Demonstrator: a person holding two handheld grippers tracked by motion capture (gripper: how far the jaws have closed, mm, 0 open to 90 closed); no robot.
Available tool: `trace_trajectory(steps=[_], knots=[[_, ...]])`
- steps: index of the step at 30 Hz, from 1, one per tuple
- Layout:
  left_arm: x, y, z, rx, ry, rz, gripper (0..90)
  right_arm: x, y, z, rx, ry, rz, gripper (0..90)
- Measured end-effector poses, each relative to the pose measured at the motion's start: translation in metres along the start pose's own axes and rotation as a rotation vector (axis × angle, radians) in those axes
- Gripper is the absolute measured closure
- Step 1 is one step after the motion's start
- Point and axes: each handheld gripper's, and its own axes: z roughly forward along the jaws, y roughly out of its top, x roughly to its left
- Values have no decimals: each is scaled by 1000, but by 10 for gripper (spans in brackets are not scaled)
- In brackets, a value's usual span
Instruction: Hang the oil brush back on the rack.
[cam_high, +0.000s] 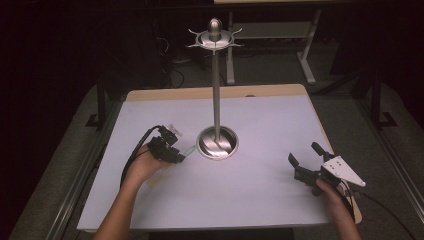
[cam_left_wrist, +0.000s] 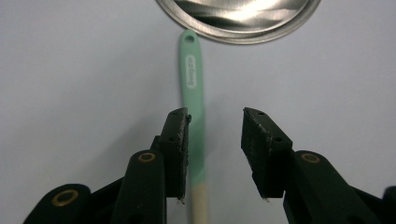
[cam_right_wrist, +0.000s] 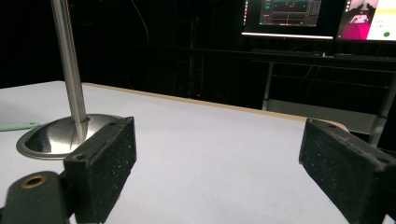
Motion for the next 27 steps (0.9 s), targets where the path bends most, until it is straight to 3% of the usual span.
trace_trajectory(steps=[9,21,27], knots=[[11,26,11,42,-13,0,612,0,0,0,-2,1,2,104],[13,25,30,151,19,37,630,0,0,0,-1,-1,-1,104],[11,27,36,170,17,38,641,0,0,1,-1,1,2,104]])
